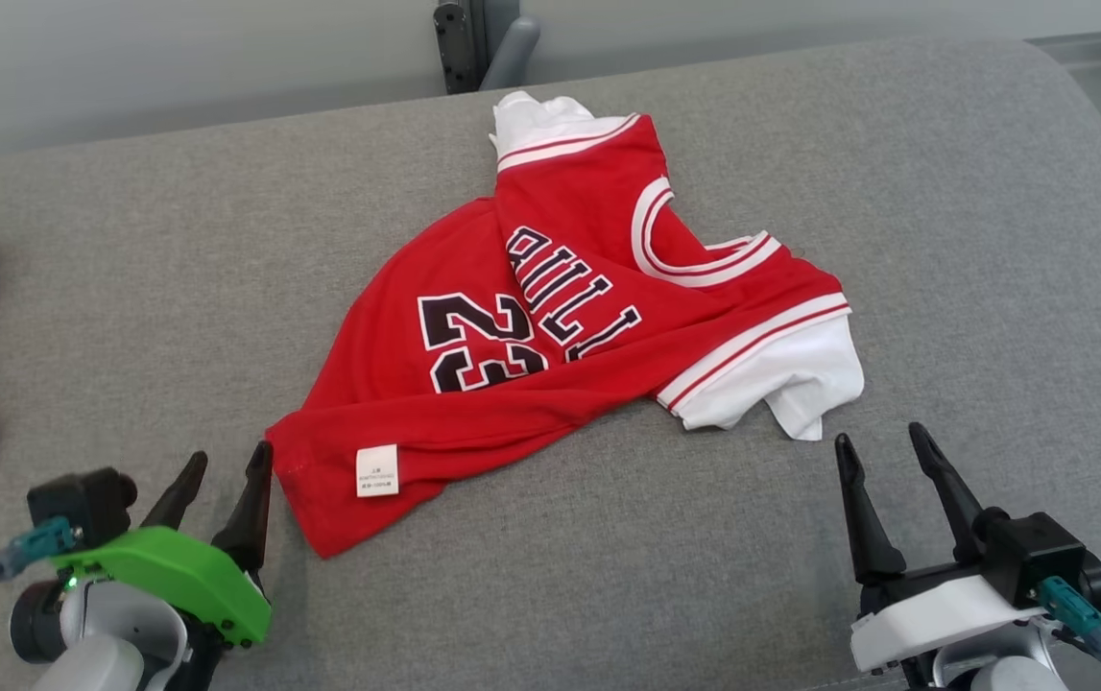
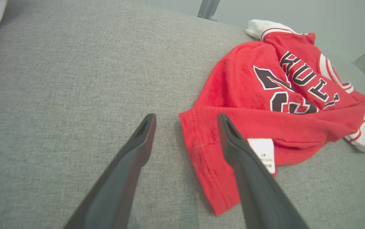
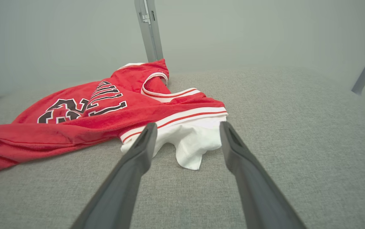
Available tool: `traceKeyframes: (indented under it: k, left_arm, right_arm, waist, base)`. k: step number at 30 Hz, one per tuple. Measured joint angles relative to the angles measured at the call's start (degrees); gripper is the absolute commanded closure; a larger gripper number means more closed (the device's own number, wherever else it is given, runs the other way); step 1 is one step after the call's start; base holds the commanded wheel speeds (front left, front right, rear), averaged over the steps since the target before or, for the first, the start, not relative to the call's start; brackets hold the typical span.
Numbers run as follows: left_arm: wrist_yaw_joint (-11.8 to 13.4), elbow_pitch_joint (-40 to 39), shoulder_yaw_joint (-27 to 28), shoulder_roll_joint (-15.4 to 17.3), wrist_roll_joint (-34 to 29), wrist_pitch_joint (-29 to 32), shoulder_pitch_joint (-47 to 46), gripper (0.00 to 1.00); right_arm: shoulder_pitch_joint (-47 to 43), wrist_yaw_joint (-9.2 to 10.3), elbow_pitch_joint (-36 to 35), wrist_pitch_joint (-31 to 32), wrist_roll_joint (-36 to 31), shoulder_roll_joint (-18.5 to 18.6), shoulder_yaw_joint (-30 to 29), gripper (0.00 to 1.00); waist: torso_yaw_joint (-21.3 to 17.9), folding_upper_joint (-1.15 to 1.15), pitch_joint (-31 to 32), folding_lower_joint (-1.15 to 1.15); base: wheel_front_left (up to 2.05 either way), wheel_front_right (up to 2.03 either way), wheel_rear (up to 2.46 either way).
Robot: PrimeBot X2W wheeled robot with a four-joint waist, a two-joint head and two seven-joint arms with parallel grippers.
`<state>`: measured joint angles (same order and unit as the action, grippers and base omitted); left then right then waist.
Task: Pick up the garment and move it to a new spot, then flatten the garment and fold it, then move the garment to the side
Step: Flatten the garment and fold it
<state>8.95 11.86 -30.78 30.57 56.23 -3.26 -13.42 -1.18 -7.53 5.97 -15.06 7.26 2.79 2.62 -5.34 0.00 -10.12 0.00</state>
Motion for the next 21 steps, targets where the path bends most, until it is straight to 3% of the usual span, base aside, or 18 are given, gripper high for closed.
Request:
traceKeyframes:
  k: [6,11,15,21]
  left_arm:
    - [3.1,-4.3,1.6,0.1,-2.5,-8.4,6.7,0.00]
    - [4.9,-6.6,3.7,-1.2,-7.6,-11.5,12.6,0.00]
    - [2.7,-9.5,7.3,-3.1,-15.2,-11.8,16.1,0.00]
    - [-4.1,-9.9,13.5,-8.1,-25.4,-11.8,22.2,0.00]
  right_arm:
    - [-1.2,0.00,-1.7,0.0,-1.0,0.8,-1.8,0.00]
    - [-2.5,0.00,-3.9,0.0,-2.0,2.0,-4.0,0.00]
    - [-4.0,0.00,-4.4,0.0,-2.7,3.4,-5.3,0.00]
    - [-4.5,0.00,-2.8,0.0,-2.9,4.0,-7.0,0.00]
  waist:
    - [1.7,0.00,3.0,0.00]
    - [2.9,0.00,5.7,0.00]
    - [4.0,0.00,7.5,0.00]
    - [5.7,0.00,9.3,0.00]
  base:
    - [0.00,0.00,0.00]
    - [0.00,0.00,0.00]
    - [0.00,0.00,0.00]
    - [0.00,0.00,0.00]
